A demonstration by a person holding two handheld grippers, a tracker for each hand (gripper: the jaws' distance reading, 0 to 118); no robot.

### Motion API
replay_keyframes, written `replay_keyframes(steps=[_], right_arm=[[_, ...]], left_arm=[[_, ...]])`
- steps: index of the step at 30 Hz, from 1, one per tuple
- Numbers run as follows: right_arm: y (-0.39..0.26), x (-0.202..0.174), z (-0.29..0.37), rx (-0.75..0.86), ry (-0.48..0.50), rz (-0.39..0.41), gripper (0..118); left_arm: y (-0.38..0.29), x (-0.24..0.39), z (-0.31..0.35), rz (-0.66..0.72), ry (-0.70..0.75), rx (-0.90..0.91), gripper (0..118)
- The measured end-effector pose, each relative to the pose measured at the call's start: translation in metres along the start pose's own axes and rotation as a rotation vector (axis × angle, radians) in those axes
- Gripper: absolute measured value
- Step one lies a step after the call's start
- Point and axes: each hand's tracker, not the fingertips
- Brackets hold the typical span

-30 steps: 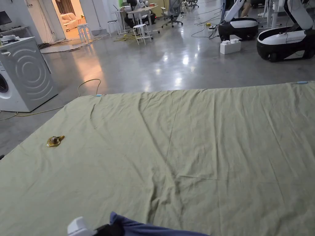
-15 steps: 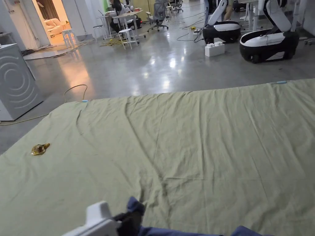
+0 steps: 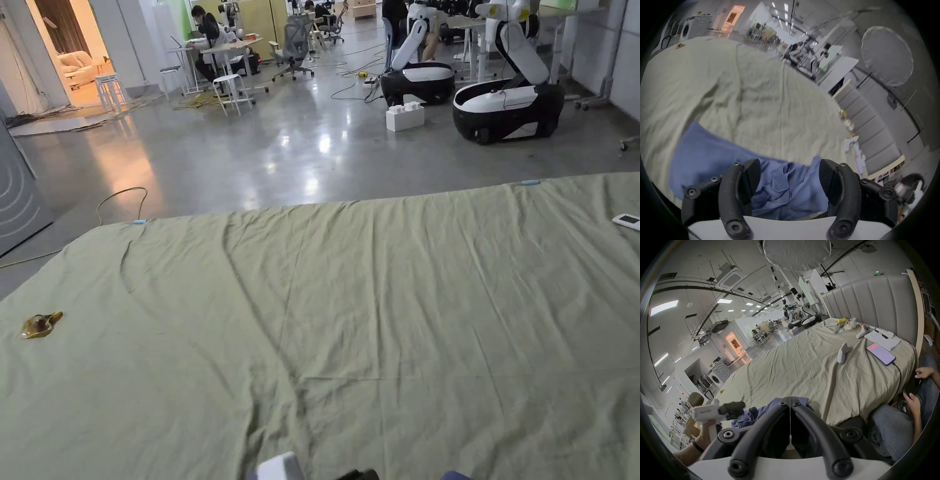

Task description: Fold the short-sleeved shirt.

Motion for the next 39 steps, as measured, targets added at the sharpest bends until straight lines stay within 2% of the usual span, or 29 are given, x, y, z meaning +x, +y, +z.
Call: replay_keyframes(steps=[1,2,3,4,6,11,12,13,16,17,18,20,21,22,23,24,26,28,29,30,32,33,35,36,37,39], right_arm=[[-0.001,0.000,0.000,-0.003,-0.001,0.002,1],[-0.002,0.001,0.000,-0.005,-0.001,0.006,1],[-0.002,0.000,0.000,-0.007,0.000,0.009,1],[-0.003,0.001,0.000,-0.010,0.003,0.009,1],[-0.004,0.001,-0.001,-0.015,0.007,0.005,1],[-0.003,-0.003,0.003,-0.017,0.002,0.019,1],[-0.003,-0.004,0.003,-0.015,0.001,0.021,1],[-0.003,-0.004,0.003,-0.016,0.001,0.022,1],[-0.002,-0.007,0.001,-0.020,0.008,0.030,1],[-0.001,-0.008,-0.001,-0.023,0.012,0.037,1],[-0.001,-0.010,-0.002,-0.026,0.014,0.046,1],[-0.001,-0.013,-0.003,-0.022,0.018,0.065,1],[-0.001,-0.014,-0.004,-0.024,0.025,0.066,1],[-0.001,-0.014,-0.007,-0.030,0.037,0.064,1],[-0.001,-0.015,-0.010,-0.038,0.048,0.064,1],[-0.002,-0.016,-0.012,-0.043,0.053,0.067,1],[-0.004,-0.020,-0.017,-0.059,0.062,0.084,1],[-0.005,-0.025,-0.020,-0.067,0.068,0.092,1],[-0.005,-0.027,-0.020,-0.070,0.076,0.093,1],[-0.005,-0.028,-0.021,-0.074,0.084,0.091,1],[-0.006,-0.030,-0.022,-0.080,0.097,0.094,1],[-0.006,-0.032,-0.022,-0.083,0.099,0.099,1],[-0.005,-0.035,-0.021,-0.085,0.102,0.122,1],[-0.004,-0.036,-0.019,-0.083,0.101,0.134,1],[-0.004,-0.036,-0.018,-0.082,0.098,0.145,1],[-0.003,-0.036,-0.016,-0.079,0.094,0.155,1]], left_arm=[[0.001,-0.005,0.010,0.038,0.017,0.036,63],[0.004,-0.013,0.015,0.068,0.058,0.058,49],[0.006,-0.019,0.016,0.085,0.088,0.066,23],[0.006,-0.028,0.010,0.112,0.115,0.090,3],[-0.006,-0.033,-0.004,0.095,0.117,-0.048,3],[-0.062,-0.027,-0.055,0.067,0.014,-0.327,3],[-0.066,-0.020,-0.056,-0.056,-0.014,-0.242,3],[-0.067,-0.017,-0.053,-0.113,0.030,-0.185,3],[-0.052,-0.023,-0.046,0.014,0.007,-0.211,3],[-0.040,-0.027,-0.035,0.013,-0.009,-0.206,4],[-0.035,-0.029,-0.022,0.005,0.003,-0.189,5],[-0.020,-0.043,0.007,-0.007,0.021,-0.067,23],[-0.010,-0.055,0.016,0.006,0.016,-0.020,43],[-0.001,-0.069,0.024,0.052,0.018,0.006,73],[0.007,-0.085,0.034,0.106,0.014,0.017,91],[0.012,-0.099,0.041,0.163,0.005,0.027,102],[0.014,-0.138,0.052,0.264,0.065,0.059,104],[0.014,-0.157,0.057,0.296,0.140,0.065,104],[0.012,-0.162,0.057,0.312,0.132,0.060,103],[0.010,-0.170,0.055,0.340,0.114,0.051,101],[0.000,-0.179,0.043,0.439,0.019,0.031,84],[-0.007,-0.150,0.042,0.464,-0.021,0.017,76],[-0.017,-0.141,0.034,0.459,-0.025,0.025,43],[-0.019,-0.138,0.032,0.463,-0.016,0.024,22],[-0.016,-0.140,0.027,0.479,0.004,0.006,17],[-0.020,-0.139,0.029,0.495,-0.003,0.008,15]])
